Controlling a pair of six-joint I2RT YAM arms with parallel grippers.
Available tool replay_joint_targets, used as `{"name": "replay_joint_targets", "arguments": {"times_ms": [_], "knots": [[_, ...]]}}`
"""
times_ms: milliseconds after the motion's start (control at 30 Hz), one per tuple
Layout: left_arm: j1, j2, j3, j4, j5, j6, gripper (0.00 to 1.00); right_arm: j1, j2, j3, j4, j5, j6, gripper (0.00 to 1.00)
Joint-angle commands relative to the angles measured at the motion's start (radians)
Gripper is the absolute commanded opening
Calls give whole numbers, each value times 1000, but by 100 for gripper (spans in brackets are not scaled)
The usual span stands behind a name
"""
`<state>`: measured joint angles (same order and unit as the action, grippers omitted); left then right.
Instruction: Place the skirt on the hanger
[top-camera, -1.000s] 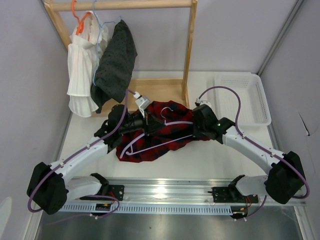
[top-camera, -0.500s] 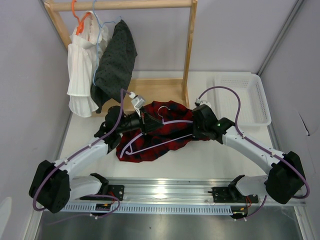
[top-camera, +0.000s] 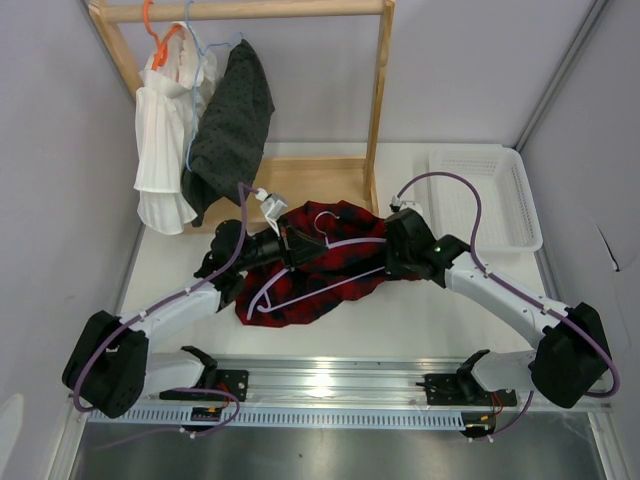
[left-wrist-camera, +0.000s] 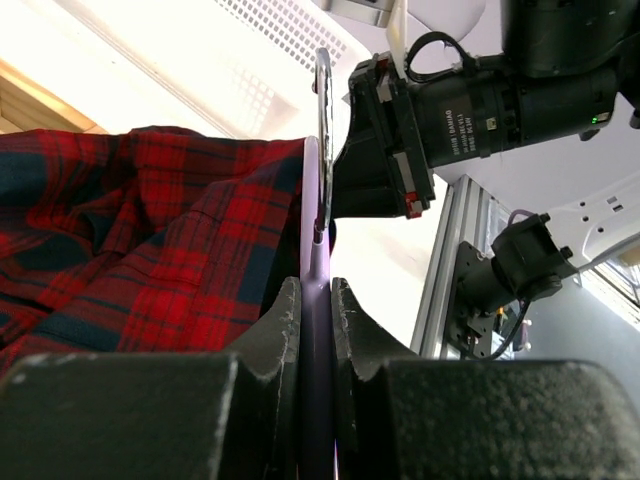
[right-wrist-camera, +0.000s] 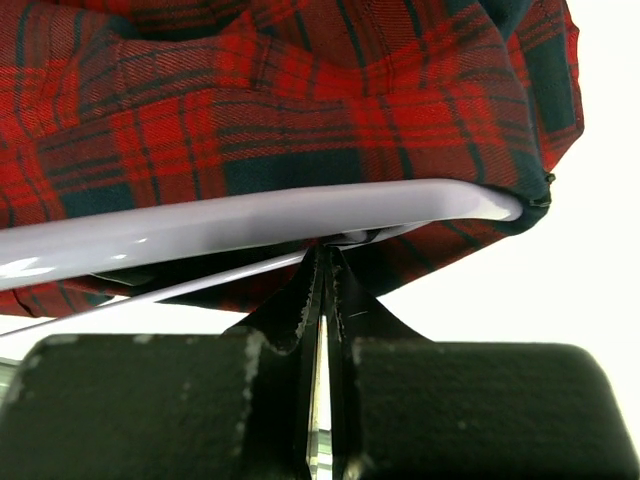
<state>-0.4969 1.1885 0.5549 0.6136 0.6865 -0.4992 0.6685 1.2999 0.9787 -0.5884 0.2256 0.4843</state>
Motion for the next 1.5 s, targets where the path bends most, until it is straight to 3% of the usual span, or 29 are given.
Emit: {"name": "replay_joint_targets", "arguments": {"times_ms": [0,167,267,300,400,567,900,1000,1167,1333,1467], "knots": [[3,28,-6,213,-8,-48,0,5,-8,54,-5,20,-12,3],[3,36,-41,288,-15,-70,0,5,-10,63,-16,34,-9,13],[3,36,-49,287,-19,-64,0,5,-17,63,-21,43,-10,35],[3,37,-53,290,-21,-62,0,3,-22,63,-25,46,-6,47],[3,39,-59,305,-24,-64,0,3,-53,69,-33,54,-1,65],[3,37,-66,310,-35,-59,0,2,-108,97,-59,69,5,77],[3,17,-72,299,-42,-50,0,-158,-180,77,-54,70,51,72],[3,13,-69,295,-42,-50,0,-257,-165,64,-21,-7,59,53],[3,14,-66,295,-38,-53,0,-322,-91,84,19,-55,62,42],[3,2,-64,279,-36,-44,0,-330,-19,75,53,-132,59,39],[3,-10,-64,265,-39,-33,0,-330,9,45,88,-173,71,46]]}}
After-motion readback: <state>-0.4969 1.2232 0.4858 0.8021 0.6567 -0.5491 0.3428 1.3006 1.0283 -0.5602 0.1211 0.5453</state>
